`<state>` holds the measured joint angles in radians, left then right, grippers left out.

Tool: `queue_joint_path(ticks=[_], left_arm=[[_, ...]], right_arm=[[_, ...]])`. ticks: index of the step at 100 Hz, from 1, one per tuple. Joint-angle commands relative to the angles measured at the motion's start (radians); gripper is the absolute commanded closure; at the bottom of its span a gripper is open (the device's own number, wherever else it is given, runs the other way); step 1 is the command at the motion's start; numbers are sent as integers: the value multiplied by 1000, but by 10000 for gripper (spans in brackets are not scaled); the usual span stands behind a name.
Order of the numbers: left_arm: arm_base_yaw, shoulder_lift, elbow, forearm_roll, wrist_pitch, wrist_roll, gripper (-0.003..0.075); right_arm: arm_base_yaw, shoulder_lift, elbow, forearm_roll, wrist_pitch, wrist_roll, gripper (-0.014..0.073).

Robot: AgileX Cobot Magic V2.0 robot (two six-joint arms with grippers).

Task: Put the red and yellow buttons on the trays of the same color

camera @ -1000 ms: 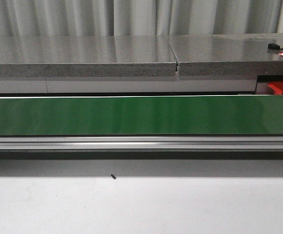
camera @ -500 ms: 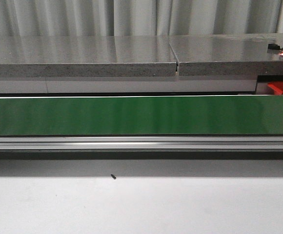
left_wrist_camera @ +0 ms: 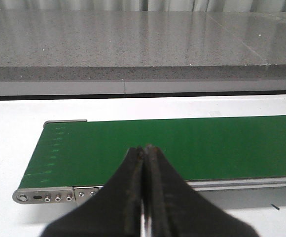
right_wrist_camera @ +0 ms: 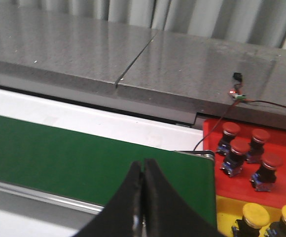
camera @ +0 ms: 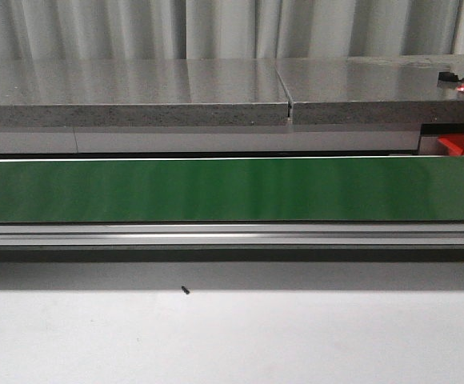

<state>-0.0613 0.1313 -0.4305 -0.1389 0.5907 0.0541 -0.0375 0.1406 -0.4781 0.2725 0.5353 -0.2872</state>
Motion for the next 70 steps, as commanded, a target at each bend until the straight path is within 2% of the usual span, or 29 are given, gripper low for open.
queue_joint_path(ticks=[1, 19, 47, 70], left_arm=[[-6, 11, -24, -15, -75, -4, 741], [-6, 11, -24, -15, -75, -4, 741], [-6, 11, -24, -15, -75, -4, 741], [-6, 11, -21, -15, -75, -4, 741]], right_arm=[[-3, -37, 40, -78, -139, 101, 662], [-2, -108, 198, -182, -252, 214, 662], [43, -170, 393, -188, -385, 217, 662], [102, -170, 462, -189, -481, 217, 662]])
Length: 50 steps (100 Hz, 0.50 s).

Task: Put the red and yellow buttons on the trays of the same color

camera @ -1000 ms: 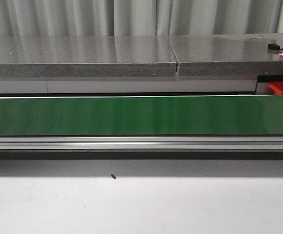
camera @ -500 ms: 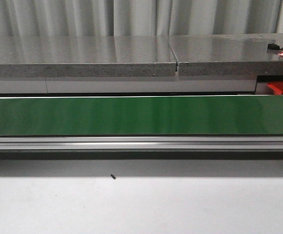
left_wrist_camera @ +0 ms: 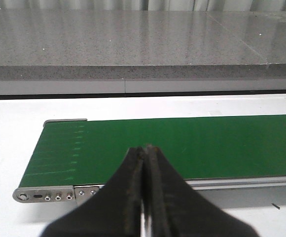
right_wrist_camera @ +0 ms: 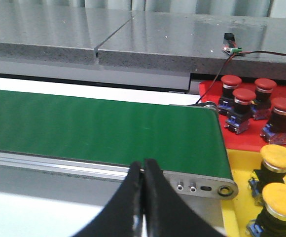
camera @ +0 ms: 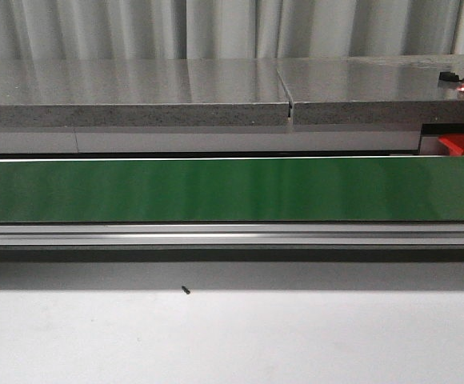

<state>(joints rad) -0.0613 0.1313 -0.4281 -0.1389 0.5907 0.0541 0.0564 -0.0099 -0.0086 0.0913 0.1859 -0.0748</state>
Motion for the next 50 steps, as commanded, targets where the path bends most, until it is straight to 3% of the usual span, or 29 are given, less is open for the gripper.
queue_joint_path(ticks=[1, 50], left_arm=[[-6, 11, -24, -15, -75, -4, 741], [-6, 11, -24, -15, -75, -4, 741]], right_arm=[[8, -20, -4, -8, -135, 4, 662], [8, -20, 20, -10, -169, 4, 662]])
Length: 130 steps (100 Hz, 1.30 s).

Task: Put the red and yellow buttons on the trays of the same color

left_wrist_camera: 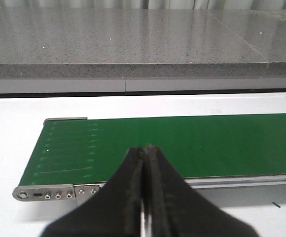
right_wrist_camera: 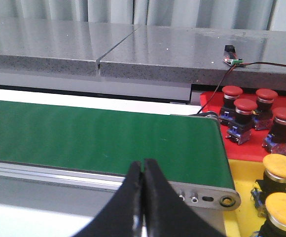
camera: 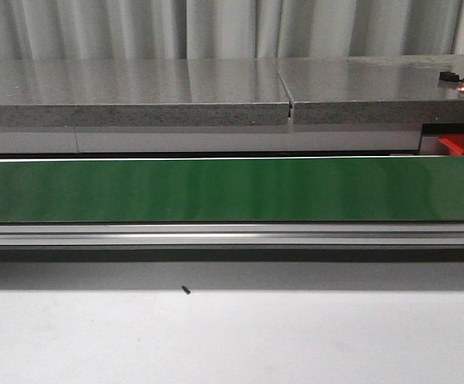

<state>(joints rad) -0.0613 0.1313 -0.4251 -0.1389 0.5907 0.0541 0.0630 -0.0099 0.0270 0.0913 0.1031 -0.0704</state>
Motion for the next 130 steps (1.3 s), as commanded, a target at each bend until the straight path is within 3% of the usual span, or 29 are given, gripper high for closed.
queue_joint_path(ticks=[1, 94, 109, 130], left_arm=[[-6, 11, -27, -15, -75, -4, 741], [-6, 11, -27, -15, -86, -4, 741], [-2, 11, 0, 33, -257, -4, 741], [-2, -36, 169, 110, -526, -10, 741]], right_arm=[[1, -20, -16, -10, -86, 0, 662], [1, -20, -16, -10, -86, 0, 662], [1, -20, -16, -10, -86, 0, 662], [1, -20, -16, -10, -86, 0, 662]])
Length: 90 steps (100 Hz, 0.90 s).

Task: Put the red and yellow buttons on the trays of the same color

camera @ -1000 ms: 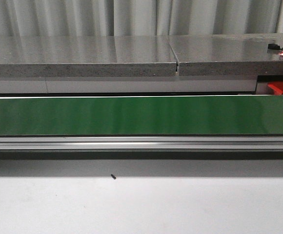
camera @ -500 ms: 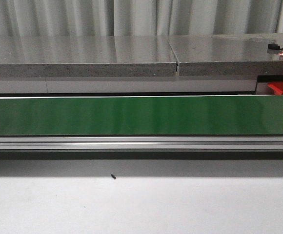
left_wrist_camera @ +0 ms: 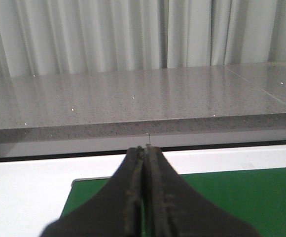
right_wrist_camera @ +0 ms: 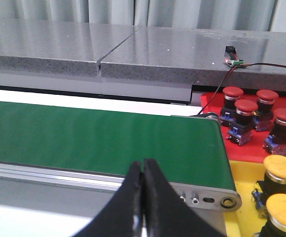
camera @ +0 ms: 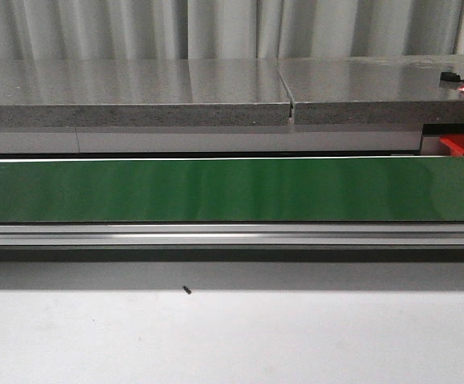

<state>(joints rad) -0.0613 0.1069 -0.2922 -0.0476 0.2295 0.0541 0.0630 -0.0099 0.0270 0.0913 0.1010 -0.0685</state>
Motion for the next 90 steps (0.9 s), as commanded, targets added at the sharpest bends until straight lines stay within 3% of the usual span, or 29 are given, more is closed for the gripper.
queue_joint_path(ticks=[1, 32, 39, 90], left_arm=[[-2, -14, 50, 18, -170, -10, 741], [-4, -140, 325, 24, -263, -33, 741], [-4, -142, 320, 48, -194, -68, 741], [-5, -142, 323, 38, -200, -68, 741]], right_arm=[[1, -20, -16, -10, -84, -2, 662], [1, -20, -16, -10, -83, -2, 662], [1, -20, -16, -10, -83, -2, 662], [1, -20, -16, -10, -83, -2, 662]])
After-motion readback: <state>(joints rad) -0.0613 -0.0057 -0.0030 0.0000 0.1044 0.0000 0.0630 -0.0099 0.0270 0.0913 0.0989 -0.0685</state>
